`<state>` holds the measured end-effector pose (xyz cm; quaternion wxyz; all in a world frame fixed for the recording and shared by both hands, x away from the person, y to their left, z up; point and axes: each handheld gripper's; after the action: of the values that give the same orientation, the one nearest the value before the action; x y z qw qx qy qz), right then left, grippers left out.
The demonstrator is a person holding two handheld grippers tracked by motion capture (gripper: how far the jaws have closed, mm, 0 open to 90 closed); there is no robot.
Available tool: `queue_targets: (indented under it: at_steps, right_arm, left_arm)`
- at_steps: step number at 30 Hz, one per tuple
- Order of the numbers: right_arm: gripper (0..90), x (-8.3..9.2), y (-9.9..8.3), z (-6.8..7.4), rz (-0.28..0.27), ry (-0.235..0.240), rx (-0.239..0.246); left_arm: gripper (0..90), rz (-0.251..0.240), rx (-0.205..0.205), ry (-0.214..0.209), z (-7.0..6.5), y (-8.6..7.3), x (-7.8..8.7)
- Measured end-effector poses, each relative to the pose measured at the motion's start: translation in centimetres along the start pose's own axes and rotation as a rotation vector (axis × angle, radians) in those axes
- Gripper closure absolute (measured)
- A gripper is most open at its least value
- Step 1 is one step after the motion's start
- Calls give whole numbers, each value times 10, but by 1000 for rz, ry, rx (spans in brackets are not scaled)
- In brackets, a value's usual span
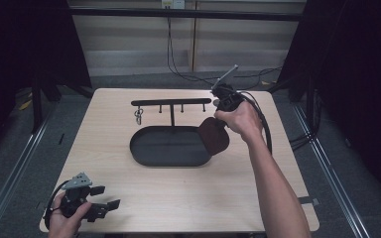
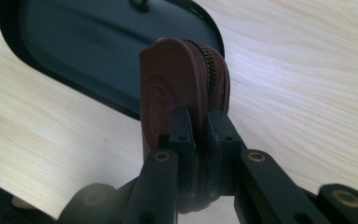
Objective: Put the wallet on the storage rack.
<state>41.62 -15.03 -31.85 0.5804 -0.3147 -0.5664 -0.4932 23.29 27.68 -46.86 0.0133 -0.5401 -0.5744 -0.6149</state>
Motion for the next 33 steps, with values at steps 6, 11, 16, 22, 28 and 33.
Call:
queue_targets:
  at_steps: [6, 11, 16, 22, 28, 33]
  right_arm:
    - [818, -7, 6, -6, -20, 15, -42]
    - [820, -17, 6, -12, -52, 51, -80]
    - [825, -31, 1, -15, -99, 98, -125]
    - [829, -40, -1, -19, -146, 145, -155]
    - [830, -51, -6, -26, -161, 169, -188]
    - [832, -62, -10, -30, -198, 208, -227]
  left_arm:
    - [170, 4, 1, 5, 0, 0, 0]
    - [170, -6, 9, -1, 1, 0, 1]
    - [170, -1, 2, -3, 1, 0, 0]
    - [170, 0, -1, -4, 1, 1, 0]
    - [170, 3, -3, -7, 1, 1, 0]
    - [170, 4, 0, -5, 1, 3, -3]
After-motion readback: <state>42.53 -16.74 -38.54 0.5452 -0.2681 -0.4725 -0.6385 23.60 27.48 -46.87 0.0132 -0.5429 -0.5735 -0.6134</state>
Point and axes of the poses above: each handheld gripper's, and its own axes: x roughly backward along the jaws, y roughly out of its top, z roughly to its left, and after that the axes turned 2 degrees about y, right-handed
